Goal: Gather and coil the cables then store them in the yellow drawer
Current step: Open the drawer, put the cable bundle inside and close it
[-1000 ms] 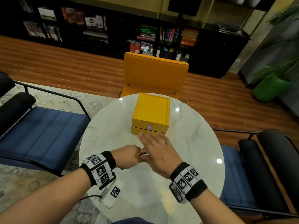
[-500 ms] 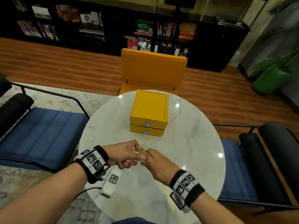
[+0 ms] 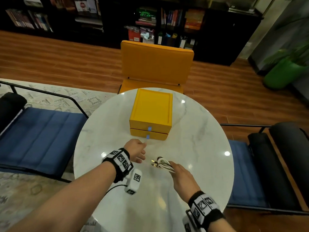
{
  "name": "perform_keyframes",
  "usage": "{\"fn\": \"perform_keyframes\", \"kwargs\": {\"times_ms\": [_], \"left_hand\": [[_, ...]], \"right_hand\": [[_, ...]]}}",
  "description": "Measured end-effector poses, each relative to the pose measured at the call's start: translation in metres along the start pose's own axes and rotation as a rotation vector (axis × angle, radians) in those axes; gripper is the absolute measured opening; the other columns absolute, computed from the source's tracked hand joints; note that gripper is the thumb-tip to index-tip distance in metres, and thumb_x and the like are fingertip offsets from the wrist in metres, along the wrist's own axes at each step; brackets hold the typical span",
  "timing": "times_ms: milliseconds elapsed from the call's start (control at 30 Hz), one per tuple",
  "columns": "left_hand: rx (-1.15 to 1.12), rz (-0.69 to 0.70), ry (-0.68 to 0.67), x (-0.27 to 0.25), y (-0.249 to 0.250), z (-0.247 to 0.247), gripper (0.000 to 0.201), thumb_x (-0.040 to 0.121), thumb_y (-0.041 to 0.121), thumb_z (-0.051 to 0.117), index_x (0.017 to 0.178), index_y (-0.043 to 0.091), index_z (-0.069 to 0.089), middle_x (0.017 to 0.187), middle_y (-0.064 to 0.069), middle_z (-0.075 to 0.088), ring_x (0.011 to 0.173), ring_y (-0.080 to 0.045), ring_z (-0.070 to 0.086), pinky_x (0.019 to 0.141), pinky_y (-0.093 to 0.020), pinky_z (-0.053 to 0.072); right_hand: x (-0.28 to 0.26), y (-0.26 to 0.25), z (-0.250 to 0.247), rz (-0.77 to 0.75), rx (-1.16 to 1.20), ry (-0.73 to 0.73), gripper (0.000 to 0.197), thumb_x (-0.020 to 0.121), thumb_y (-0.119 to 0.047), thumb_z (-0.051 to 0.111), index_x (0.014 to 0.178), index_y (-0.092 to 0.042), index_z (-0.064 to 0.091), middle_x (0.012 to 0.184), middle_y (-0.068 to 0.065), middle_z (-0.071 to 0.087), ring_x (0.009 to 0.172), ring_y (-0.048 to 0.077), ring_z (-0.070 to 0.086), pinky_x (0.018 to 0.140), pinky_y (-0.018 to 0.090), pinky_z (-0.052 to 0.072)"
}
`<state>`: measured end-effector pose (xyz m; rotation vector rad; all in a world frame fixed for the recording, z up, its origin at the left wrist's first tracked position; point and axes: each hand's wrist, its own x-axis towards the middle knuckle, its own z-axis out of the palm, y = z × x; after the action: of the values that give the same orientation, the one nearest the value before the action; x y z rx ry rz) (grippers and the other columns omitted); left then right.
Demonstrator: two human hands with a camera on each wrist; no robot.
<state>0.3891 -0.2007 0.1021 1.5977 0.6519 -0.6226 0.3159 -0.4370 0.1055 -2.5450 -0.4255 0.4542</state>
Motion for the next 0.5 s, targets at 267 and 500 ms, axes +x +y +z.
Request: {"fn": "perform_keyframes", "kwargs": {"times_ms": [267,500], "left_hand": [[-0.228,-0.153,0.045,0.080,0.013,0.023,0.037,0.102,0.036,0.052,0.123,0.005,0.058,0.092,-0.011,0.059,0.062,-0.028,0.060,0.042,-0.029,0.044],[-0.271,-0.179,0.040,0.070,-0.020,0.026,0.011,0.099,0.020,0.057,0.098,0.012,0.065,0.083,-0.008,0.063,0.061,-0.024,0.058,0.050,-0.028,0.047]], "right_hand": [[-0.041,0.035,0.007,-0.008,0.079,-0.021,0.049,0.093,-0.032,0.043,0.122,-0.071,0.031,0.118,-0.010,0.064,0.107,0.010,0.058,0.089,0.027,0.048],[0.015,0.027,-0.029,0.021,0.050,-0.016,0.044,0.097,-0.015,0.048,0.140,-0.026,0.046,0.125,0.002,0.062,0.112,0.023,0.060,0.093,0.025,0.044]]}}
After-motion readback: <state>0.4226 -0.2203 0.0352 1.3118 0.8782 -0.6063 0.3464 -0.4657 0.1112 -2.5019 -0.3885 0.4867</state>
